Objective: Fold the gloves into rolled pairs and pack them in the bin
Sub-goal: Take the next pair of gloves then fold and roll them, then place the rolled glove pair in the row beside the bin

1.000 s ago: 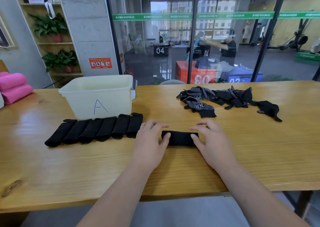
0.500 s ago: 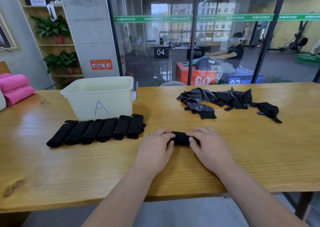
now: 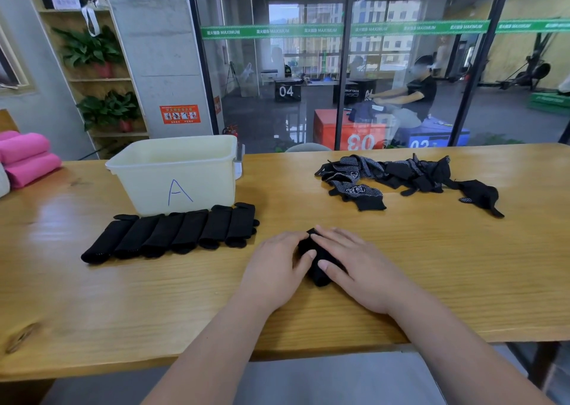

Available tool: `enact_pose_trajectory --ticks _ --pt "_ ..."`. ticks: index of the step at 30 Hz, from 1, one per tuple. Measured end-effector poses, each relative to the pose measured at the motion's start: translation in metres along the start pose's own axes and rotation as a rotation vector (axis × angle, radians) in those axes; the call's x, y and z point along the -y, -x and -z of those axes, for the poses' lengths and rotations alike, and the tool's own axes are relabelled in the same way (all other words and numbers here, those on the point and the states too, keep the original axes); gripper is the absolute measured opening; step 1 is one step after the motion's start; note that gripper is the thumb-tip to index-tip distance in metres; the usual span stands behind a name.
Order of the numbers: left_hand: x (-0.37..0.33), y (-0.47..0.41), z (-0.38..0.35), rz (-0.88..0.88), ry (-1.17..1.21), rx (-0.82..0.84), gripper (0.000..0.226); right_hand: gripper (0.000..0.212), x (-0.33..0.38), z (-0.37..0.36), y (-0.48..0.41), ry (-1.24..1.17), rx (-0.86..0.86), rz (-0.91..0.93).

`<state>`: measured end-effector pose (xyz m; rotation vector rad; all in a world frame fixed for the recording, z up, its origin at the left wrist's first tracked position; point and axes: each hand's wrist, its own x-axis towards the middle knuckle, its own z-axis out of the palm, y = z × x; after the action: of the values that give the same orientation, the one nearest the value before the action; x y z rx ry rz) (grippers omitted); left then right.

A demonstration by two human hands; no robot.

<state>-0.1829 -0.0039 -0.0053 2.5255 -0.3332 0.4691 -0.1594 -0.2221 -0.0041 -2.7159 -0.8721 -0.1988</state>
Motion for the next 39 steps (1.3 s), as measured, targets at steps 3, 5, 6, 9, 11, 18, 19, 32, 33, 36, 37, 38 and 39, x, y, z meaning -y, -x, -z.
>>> enact_pose_trajectory --ticks 3,5,6,9,11,18,19,32,33,36,37,38,39 --pt "0.001 -0.001 0.0 0.005 -0.024 0.017 0.046 0.061 -0.001 -0.002 -0.002 0.028 0.036 -0.014" --pt "0.001 -0.002 -0.001 0.008 -0.029 0.022 0.046 0.062 -0.001 -0.002 -0.002 0.041 0.029 -0.013" --pt "0.002 -0.003 -0.001 0.007 -0.029 0.024 0.046 0.062 -0.001 -0.001 -0.002 0.043 0.027 -0.013" --pt "0.004 -0.003 -0.004 -0.01 -0.049 0.019 0.045 0.062 -0.001 -0.002 -0.001 0.013 0.029 -0.024" --pt "0.005 -0.002 -0.006 -0.024 -0.072 -0.001 0.045 0.06 -0.002 -0.001 0.001 -0.04 0.014 -0.028" --pt "0.003 0.002 0.002 -0.021 -0.064 -0.108 0.037 0.046 0.0 0.003 0.004 -0.107 -0.065 -0.021" --pt "0.004 0.003 0.004 -0.031 -0.081 -0.098 0.037 0.047 0.002 0.004 0.004 -0.096 -0.063 -0.016" --pt "0.074 0.069 0.093 0.041 -0.145 -0.001 0.028 0.056 0.086 -0.012 -0.015 -0.118 0.089 0.103" --pt "0.081 0.075 0.101 0.066 -0.152 -0.01 0.026 0.057 0.096 -0.015 -0.019 -0.134 0.1 0.114" --pt "0.105 0.094 0.122 0.149 -0.147 -0.034 0.022 0.057 0.125 -0.023 -0.03 -0.152 0.118 0.148" --pt "0.112 0.1 0.129 0.172 -0.149 -0.044 0.021 0.057 0.135 -0.025 -0.034 -0.149 0.122 0.157" --pt "0.119 0.106 0.136 0.197 -0.159 -0.048 0.021 0.057 0.144 -0.027 -0.038 -0.144 0.128 0.164" --pt "0.124 0.112 0.144 0.227 -0.181 -0.052 0.022 0.057 0.154 -0.029 -0.042 -0.138 0.135 0.168"
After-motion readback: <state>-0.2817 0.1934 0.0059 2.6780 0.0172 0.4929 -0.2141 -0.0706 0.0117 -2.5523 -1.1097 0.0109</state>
